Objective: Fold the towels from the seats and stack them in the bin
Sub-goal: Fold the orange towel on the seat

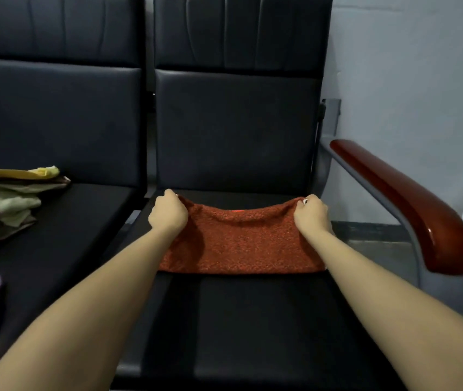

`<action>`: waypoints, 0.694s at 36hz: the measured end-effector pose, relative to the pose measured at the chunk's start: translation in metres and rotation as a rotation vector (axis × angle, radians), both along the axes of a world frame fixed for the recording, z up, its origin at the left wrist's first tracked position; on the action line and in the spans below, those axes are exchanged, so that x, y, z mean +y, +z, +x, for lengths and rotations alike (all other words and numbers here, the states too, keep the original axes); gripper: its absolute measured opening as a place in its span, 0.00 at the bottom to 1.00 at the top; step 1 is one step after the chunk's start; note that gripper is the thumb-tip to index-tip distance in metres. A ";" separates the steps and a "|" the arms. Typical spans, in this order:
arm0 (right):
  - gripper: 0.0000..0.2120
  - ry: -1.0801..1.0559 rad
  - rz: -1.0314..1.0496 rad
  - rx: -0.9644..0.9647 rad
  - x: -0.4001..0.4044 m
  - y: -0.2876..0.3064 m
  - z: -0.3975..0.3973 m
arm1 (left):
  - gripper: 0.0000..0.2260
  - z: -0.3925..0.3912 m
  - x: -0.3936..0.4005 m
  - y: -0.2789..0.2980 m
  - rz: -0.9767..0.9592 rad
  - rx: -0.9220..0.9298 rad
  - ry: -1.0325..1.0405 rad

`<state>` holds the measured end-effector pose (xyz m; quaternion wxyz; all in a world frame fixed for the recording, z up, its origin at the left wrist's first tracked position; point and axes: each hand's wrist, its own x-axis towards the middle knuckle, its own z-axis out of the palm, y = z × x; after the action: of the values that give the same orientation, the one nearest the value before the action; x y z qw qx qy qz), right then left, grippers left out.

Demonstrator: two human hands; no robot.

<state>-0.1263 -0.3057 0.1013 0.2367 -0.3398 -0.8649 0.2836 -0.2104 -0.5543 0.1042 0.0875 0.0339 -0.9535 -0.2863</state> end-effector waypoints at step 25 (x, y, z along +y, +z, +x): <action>0.16 0.307 0.353 0.034 -0.013 -0.034 -0.032 | 0.25 -0.021 0.016 -0.034 -0.162 -0.016 0.138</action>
<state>-0.1584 -0.3192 0.0672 0.2613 -0.1528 -0.9385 0.1661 -0.2312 -0.5383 0.0706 0.1017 0.0948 -0.9697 -0.2010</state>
